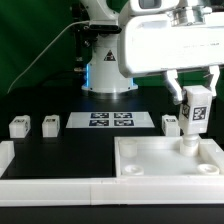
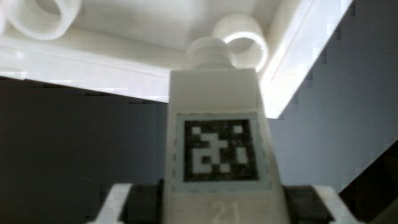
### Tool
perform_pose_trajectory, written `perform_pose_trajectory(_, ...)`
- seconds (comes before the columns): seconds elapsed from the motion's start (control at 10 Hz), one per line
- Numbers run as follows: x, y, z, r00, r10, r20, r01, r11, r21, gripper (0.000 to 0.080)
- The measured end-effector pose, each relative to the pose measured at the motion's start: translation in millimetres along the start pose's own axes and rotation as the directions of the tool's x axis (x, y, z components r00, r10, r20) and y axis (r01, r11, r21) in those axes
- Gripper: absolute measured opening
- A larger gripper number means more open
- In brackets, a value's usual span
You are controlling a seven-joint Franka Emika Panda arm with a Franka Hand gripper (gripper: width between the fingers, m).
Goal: Assemble one leg
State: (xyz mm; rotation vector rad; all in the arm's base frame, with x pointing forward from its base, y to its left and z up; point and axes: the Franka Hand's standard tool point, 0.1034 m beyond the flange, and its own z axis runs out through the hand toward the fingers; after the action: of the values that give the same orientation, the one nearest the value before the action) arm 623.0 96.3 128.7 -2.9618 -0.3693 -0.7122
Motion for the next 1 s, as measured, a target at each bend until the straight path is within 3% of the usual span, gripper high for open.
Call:
perform_pose_trajectory(0.4, 8.3, -10.0, 16.5, 1.0, 0.009, -0.009, -0.009, 1.0, 0.015, 0.0293)
perform_pose_trajectory(0.6, 3.5, -11.3, 25.7, 1.0, 0.01, -0.005, -0.01, 1.0, 0.017, 0.0293)
perform_pose_trajectory(0.8, 4.0, -10.7, 31.0, 0.999, 0.011, -0.052, -0.011, 1.0, 0.005, 0.0293)
perform_pose_trajectory(1.0, 1.8, -12.7, 32.7, 0.999, 0.009, -0.043, -0.008, 1.0, 0.008, 0.0293)
